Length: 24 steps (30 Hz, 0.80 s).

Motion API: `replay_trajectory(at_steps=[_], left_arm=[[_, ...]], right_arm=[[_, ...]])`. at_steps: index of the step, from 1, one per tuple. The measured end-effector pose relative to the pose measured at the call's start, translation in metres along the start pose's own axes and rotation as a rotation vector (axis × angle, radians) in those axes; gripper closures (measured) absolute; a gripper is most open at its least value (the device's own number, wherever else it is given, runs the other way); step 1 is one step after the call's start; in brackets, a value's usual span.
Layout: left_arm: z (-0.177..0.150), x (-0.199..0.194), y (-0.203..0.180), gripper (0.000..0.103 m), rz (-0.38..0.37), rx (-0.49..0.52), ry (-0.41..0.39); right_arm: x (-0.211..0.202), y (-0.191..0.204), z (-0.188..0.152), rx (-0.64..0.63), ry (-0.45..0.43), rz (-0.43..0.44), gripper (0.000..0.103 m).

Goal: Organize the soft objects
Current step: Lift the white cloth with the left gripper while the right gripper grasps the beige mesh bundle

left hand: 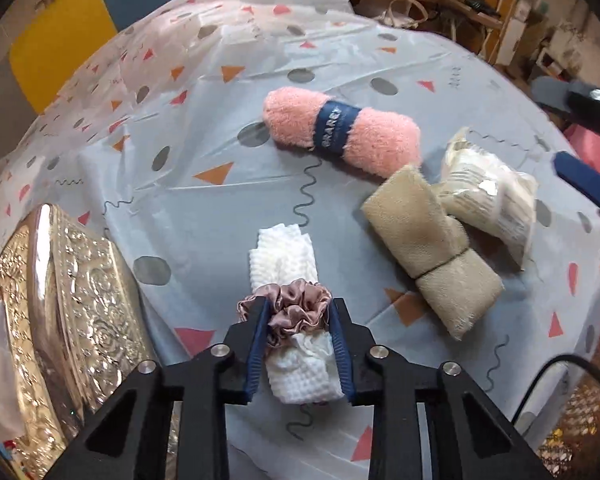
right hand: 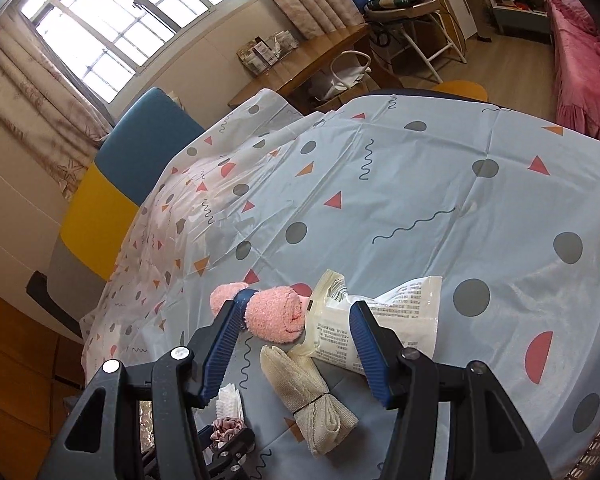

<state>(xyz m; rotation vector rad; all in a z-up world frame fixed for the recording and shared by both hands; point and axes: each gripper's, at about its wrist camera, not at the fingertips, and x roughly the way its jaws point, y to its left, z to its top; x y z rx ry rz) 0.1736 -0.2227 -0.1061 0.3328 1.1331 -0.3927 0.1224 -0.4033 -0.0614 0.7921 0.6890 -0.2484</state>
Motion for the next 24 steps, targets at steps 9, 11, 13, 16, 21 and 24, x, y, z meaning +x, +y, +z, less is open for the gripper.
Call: replay_trajectory(at_steps=[9, 11, 13, 16, 21, 24], left_arm=[[-0.032, -0.011, -0.016, 0.074, -0.019, 0.090, -0.086], [-0.030, -0.010, -0.014, 0.071, -0.021, 0.079, -0.076], [-0.027, -0.007, -0.013, 0.071, -0.026, 0.072, -0.073], [-0.029, -0.008, -0.013, 0.072, -0.031, 0.072, -0.080], [-0.032, -0.007, -0.010, 0.072, -0.042, 0.053, -0.103], [-0.035, -0.008, -0.012, 0.072, -0.034, 0.064, -0.119]], right_arm=[[0.034, 0.015, -0.017, -0.083, 0.221, 0.019, 0.046], [0.045, 0.018, -0.024, -0.115, 0.287, -0.013, 0.046], [0.053, 0.018, -0.030, -0.135, 0.333, -0.032, 0.046], [0.061, 0.020, -0.036, -0.169, 0.370, -0.071, 0.046], [0.069, 0.023, -0.042, -0.222, 0.411, -0.121, 0.046], [0.077, 0.024, -0.047, -0.269, 0.444, -0.182, 0.046]])
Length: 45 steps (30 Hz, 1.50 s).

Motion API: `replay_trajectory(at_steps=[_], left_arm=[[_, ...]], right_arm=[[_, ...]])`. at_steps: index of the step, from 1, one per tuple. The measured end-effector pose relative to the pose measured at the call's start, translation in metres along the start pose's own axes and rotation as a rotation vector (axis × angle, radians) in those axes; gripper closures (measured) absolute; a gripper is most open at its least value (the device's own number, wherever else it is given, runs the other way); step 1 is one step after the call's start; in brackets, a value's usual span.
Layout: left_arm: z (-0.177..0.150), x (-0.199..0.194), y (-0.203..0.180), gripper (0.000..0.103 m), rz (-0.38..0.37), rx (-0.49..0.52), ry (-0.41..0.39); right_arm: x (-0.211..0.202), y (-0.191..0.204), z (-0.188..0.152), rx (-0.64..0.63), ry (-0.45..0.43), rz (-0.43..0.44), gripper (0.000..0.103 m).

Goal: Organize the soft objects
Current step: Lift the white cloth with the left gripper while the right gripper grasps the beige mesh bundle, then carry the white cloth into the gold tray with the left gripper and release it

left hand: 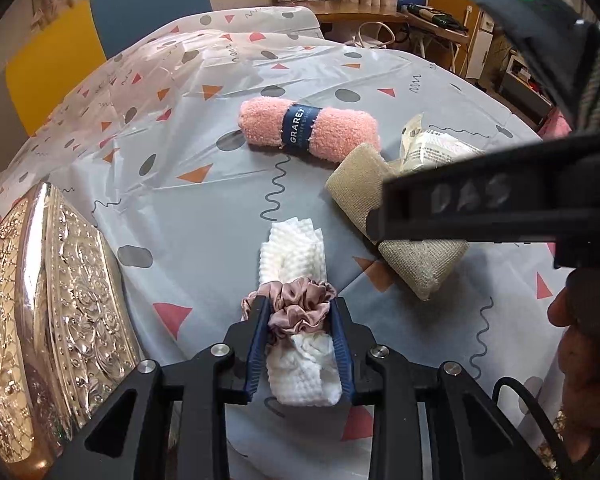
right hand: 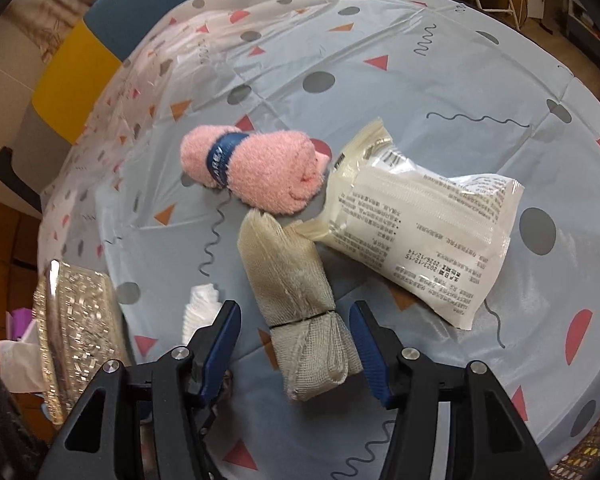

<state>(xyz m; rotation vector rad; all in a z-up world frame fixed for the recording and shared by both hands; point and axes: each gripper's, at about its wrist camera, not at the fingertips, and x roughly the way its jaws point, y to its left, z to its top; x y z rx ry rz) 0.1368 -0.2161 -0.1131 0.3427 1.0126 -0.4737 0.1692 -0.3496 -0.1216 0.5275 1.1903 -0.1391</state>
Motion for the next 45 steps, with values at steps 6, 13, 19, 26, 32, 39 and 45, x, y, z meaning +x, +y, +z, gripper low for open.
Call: replay_trajectory(at_steps=[6, 13, 19, 26, 32, 39, 45], left_arm=[[-0.003, -0.014, -0.001, 0.084, -0.001, -0.013, -0.042], [-0.007, -0.040, 0.002, 0.085, -0.027, -0.038, -0.110], [0.009, -0.069, 0.014, 0.085, -0.025, -0.070, -0.183], [0.029, -0.115, 0.033, 0.085, 0.010, -0.104, -0.317], [0.032, -0.144, 0.052, 0.085, 0.025, -0.142, -0.381], [0.025, -0.168, 0.069, 0.085, 0.037, -0.173, -0.432], [0.007, -0.185, 0.089, 0.085, 0.060, -0.204, -0.470]], right_arm=[[0.005, 0.018, -0.003, -0.146, -0.017, -0.121, 0.064], [0.008, 0.007, 0.002, -0.103, 0.005, -0.082, 0.061], [0.005, 0.005, 0.002, -0.108, 0.000, -0.089, 0.060], [0.014, 0.019, 0.001, -0.167, -0.001, -0.126, 0.061], [0.021, 0.033, -0.002, -0.251, -0.003, -0.202, 0.061], [0.021, 0.034, -0.003, -0.262, -0.008, -0.211, 0.060], [0.021, 0.044, -0.009, -0.291, -0.023, -0.231, 0.061]])
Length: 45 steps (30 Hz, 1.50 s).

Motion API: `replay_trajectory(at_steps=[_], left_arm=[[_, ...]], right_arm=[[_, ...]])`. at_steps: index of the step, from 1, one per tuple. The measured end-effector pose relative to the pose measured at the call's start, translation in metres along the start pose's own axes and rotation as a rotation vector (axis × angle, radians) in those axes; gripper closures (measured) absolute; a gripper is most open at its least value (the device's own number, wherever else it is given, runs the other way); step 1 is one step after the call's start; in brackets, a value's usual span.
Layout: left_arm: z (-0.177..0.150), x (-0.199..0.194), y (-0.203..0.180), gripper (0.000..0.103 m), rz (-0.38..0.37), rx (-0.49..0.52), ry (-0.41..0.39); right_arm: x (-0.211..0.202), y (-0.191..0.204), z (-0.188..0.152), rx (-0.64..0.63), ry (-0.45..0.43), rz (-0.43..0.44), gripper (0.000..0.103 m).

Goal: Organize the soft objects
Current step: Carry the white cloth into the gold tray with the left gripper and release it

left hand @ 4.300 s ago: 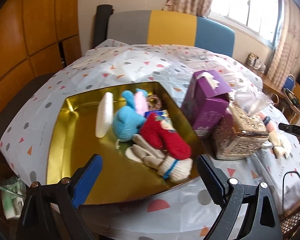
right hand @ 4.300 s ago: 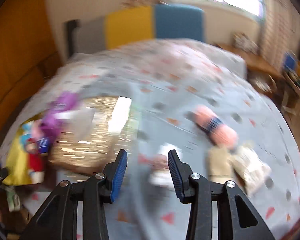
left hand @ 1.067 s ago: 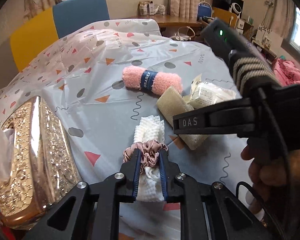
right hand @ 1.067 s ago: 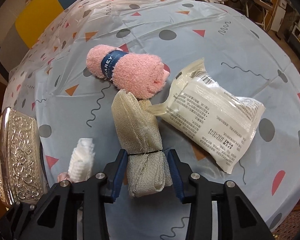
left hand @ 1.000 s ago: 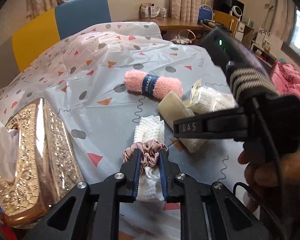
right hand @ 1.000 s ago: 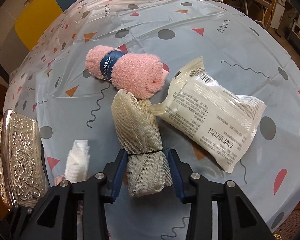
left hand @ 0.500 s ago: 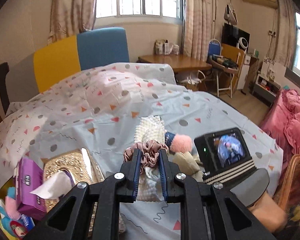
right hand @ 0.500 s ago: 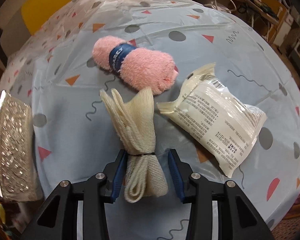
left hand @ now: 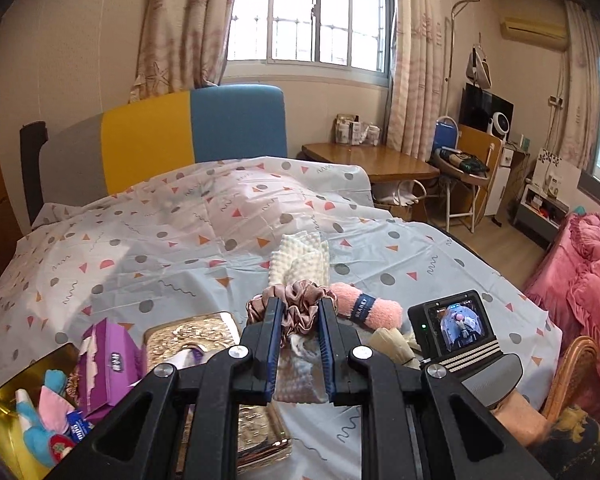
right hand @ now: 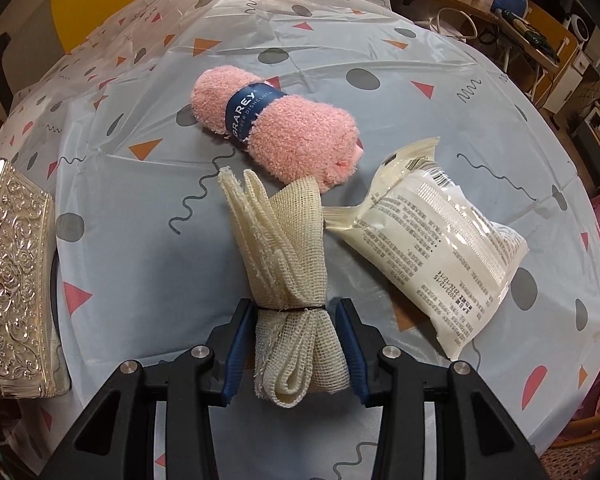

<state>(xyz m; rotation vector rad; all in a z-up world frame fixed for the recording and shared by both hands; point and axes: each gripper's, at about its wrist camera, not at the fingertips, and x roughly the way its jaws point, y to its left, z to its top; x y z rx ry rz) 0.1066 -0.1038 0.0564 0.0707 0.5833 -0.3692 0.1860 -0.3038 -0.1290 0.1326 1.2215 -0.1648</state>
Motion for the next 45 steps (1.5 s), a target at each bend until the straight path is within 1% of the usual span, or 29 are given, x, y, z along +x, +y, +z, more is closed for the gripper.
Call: replay_trajectory(at_steps=[7, 11, 16, 19, 22, 25, 27, 30, 32, 34, 37, 40, 42, 43, 45], left_arm=[[-0.008, -0.024, 0.044, 0.085, 0.047, -0.083, -0.021], [-0.015, -0.037, 0.074, 0.085, 0.085, -0.130, -0.030], [-0.033, -0.057, 0.116, 0.085, 0.121, -0.200, -0.029], [-0.053, -0.076, 0.149, 0.085, 0.154, -0.262, -0.026], [-0.080, -0.094, 0.188, 0.085, 0.193, -0.356, 0.000], [-0.112, -0.112, 0.221, 0.085, 0.279, -0.423, 0.028], [-0.135, -0.121, 0.239, 0.085, 0.312, -0.480, 0.060], [-0.168, -0.128, 0.250, 0.085, 0.364, -0.518, 0.111], [-0.190, -0.127, 0.257, 0.084, 0.369, -0.576, 0.152], [-0.204, -0.122, 0.262, 0.084, 0.377, -0.623, 0.185], [-0.214, -0.110, 0.266, 0.083, 0.350, -0.693, 0.204], [-0.214, -0.097, 0.261, 0.083, 0.333, -0.691, 0.229], [-0.213, -0.089, 0.256, 0.073, 0.335, -0.670, 0.240], [-0.213, -0.086, 0.254, 0.065, 0.331, -0.665, 0.245], [-0.213, -0.085, 0.249, 0.058, 0.348, -0.643, 0.245]], right_arm=[[-0.003, 0.015, -0.004, -0.060, -0.032, -0.035, 0.063], [-0.004, 0.019, -0.006, -0.061, -0.037, -0.038, 0.063], [-0.005, 0.019, -0.007, -0.056, -0.037, -0.039, 0.063], [-0.002, 0.015, -0.007, -0.059, -0.040, -0.040, 0.063], [-0.002, 0.017, -0.008, -0.076, -0.045, -0.051, 0.063], [-0.003, 0.021, -0.009, -0.100, -0.049, -0.066, 0.065], [-0.004, 0.024, -0.011, -0.117, -0.053, -0.071, 0.067], [-0.006, 0.027, -0.013, -0.132, -0.058, -0.081, 0.067], [-0.007, 0.027, -0.013, -0.134, -0.059, -0.083, 0.067], [-0.007, 0.027, -0.014, -0.135, -0.060, -0.085, 0.067], [-0.008, 0.029, -0.016, -0.142, -0.062, -0.090, 0.067], [-0.009, 0.030, -0.017, -0.148, -0.063, -0.094, 0.067], [-0.008, 0.028, -0.016, -0.146, -0.063, -0.091, 0.067], [-0.007, 0.028, -0.015, -0.145, -0.062, -0.091, 0.067], [-0.007, 0.028, -0.015, -0.143, -0.062, -0.091, 0.067]])
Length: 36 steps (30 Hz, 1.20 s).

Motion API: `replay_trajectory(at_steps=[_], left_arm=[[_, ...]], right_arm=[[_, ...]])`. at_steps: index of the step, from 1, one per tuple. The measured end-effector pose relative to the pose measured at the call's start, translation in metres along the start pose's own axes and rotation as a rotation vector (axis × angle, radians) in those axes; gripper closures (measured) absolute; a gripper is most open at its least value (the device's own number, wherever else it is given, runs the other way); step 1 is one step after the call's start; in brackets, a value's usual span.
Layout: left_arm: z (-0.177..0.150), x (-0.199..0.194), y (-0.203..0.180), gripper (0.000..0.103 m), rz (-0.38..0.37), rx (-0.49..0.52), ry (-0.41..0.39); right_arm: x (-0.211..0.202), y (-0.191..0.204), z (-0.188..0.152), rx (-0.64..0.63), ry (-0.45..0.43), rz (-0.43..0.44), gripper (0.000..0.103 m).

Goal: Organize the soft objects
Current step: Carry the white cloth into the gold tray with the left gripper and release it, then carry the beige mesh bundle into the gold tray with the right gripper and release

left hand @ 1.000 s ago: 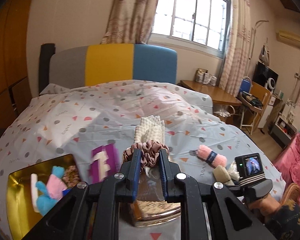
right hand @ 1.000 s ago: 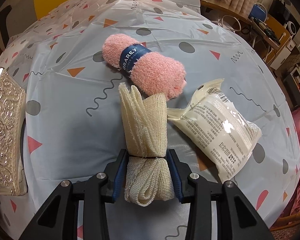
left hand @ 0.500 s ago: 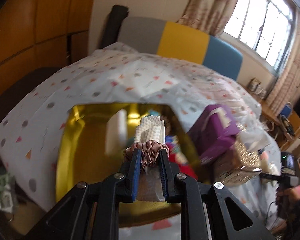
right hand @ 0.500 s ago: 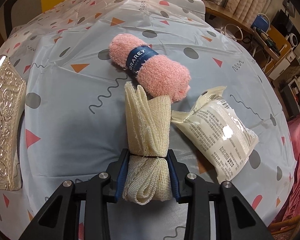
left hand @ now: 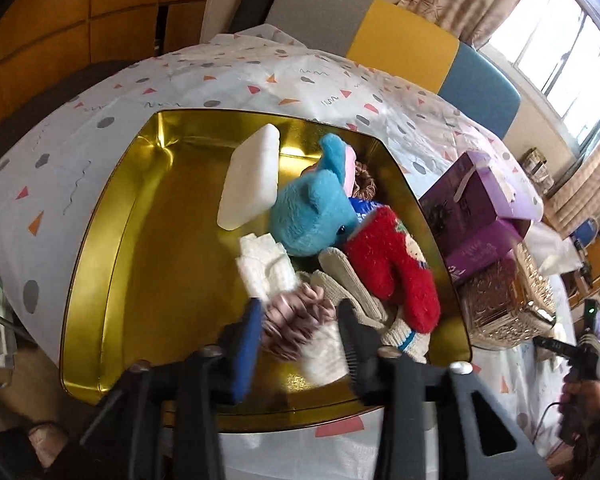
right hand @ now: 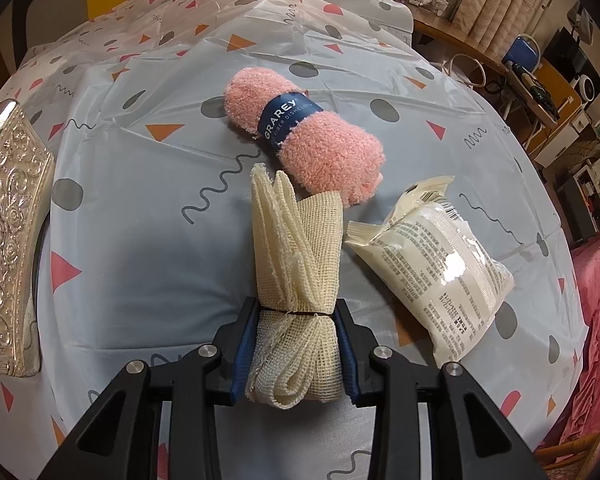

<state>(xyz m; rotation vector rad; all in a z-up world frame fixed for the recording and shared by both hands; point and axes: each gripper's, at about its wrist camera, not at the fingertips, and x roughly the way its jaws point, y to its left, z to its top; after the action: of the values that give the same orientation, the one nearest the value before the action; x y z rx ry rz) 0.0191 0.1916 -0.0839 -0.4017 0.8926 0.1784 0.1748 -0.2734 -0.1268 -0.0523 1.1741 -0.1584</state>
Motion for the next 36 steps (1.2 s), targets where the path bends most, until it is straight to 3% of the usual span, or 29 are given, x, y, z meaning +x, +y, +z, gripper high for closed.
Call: replay_trajectory(at_steps=[3, 9, 20, 24, 28, 36], left_arm=[[-0.002, -0.003, -0.007, 0.058, 0.039, 0.054, -0.027], [-0.005, -0.016, -0.016, 0.047, 0.077, 0.114, -0.088], [-0.008, -0.034, -0.036, 0.034, 0.055, 0.179, -0.142], [-0.012, -0.036, -0.039, 0.033, 0.038, 0.186, -0.140], [-0.014, -0.036, -0.041, 0.032, 0.037, 0.195, -0.137], [-0.016, -0.035, -0.040, 0.031, 0.044, 0.196, -0.133]], right_arm=[[0.000, 0.000, 0.000, -0.001, 0.000, 0.000, 0.067], [0.001, 0.000, 0.001, -0.001, 0.000, -0.001, 0.067], [0.001, -0.006, 0.005, 0.034, 0.003, 0.029, 0.070], [-0.004, -0.004, 0.007, 0.034, -0.022, 0.087, 0.070], [-0.013, -0.001, 0.007, 0.026, -0.072, 0.098, 0.070], [-0.015, -0.009, 0.008, 0.068, -0.076, 0.104, 0.070]])
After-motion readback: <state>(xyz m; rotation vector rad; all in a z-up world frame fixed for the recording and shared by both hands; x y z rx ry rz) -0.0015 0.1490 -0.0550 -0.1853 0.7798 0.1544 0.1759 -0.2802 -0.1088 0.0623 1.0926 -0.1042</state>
